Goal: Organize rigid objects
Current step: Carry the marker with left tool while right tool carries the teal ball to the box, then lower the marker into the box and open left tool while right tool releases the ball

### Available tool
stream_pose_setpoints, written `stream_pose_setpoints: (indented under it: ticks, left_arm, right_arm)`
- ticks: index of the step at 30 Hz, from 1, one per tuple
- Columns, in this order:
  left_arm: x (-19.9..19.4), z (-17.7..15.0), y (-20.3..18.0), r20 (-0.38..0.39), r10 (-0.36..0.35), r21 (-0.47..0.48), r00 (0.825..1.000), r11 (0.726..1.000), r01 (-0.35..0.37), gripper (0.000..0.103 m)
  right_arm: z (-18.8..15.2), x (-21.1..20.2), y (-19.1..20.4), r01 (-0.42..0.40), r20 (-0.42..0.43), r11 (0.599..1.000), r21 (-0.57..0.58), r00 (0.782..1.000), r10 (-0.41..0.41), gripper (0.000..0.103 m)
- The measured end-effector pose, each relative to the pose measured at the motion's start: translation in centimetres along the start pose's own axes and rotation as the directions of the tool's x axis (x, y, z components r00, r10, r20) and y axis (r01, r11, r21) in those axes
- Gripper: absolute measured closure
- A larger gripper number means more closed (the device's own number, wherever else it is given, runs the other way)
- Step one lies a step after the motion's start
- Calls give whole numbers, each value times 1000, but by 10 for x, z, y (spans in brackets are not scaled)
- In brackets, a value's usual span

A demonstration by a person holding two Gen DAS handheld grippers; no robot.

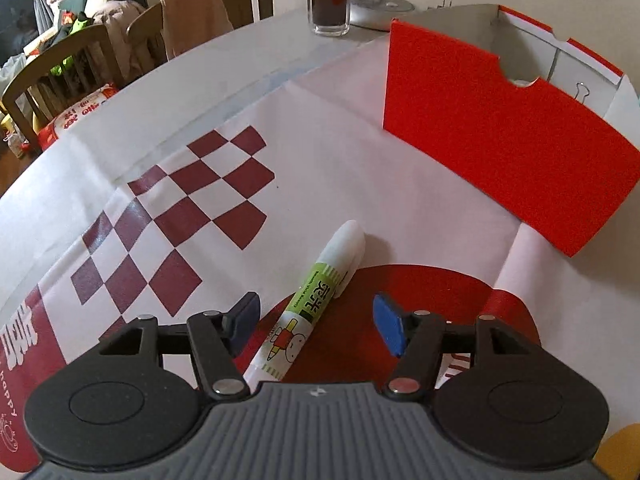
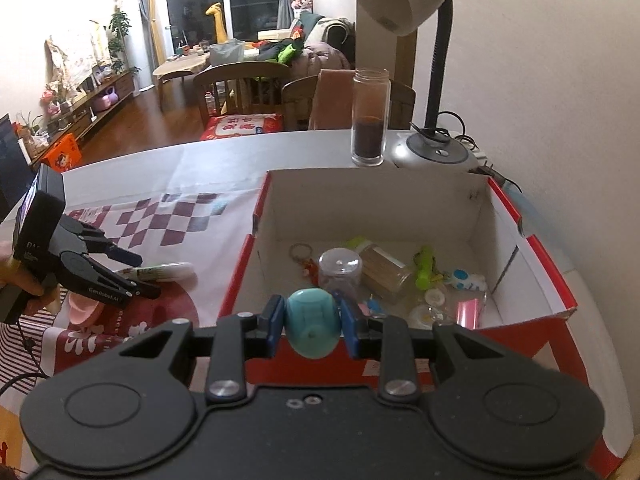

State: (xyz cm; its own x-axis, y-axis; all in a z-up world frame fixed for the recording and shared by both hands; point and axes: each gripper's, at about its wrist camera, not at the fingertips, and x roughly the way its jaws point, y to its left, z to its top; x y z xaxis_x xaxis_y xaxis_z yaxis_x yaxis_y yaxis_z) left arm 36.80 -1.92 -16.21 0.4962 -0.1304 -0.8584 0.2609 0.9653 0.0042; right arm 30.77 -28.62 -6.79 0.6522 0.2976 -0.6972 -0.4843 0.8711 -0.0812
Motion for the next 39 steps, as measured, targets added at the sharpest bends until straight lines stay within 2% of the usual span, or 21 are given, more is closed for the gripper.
stream_pose_setpoints:
  ticks: [2, 4, 7, 11, 18, 25, 31, 39]
  left_arm:
    - [2, -1, -1, -3, 12, 13, 1000, 1000, -12, 53]
    - [1, -2, -1, 3, 28, 15, 1000, 1000, -28, 68]
    - [-2, -4, 3, 15, 39, -9, 999, 999, -38, 76]
    - [-5, -9, -4, 31, 63, 9, 998, 998, -63, 86]
    - [-19, -6, -4, 81, 79, -104, 994, 992, -71, 86]
    - [-55, 10, -11, 175, 61, -221, 983, 975, -21, 86]
    - [-80, 37, -41, 240, 23, -228, 970, 973, 33, 86]
    - [-84, 85, -86, 287, -48, -191, 957, 976, 106, 86]
  right_arm:
    - [1, 1, -1, 1, 0, 1000, 4, 1000, -1, 74]
    - [1, 2, -1, 1, 1, 1000, 7, 1000, -1, 74]
    - [3, 4, -1, -3, 3, 1000, 8, 1000, 3, 74]
    - [7, 7, 0, -3, 5, 1000, -7, 1000, 4, 74]
    - [11, 11, -10, 4, 7, 1000, -9, 1000, -4, 74]
    - [19, 13, -28, 22, 21, 999, -24, 1000, -21, 74]
    - [26, 16, -50, 45, 26, 998, -36, 999, -44, 74]
    - [25, 30, -88, 67, 5, 998, -18, 998, -67, 74]
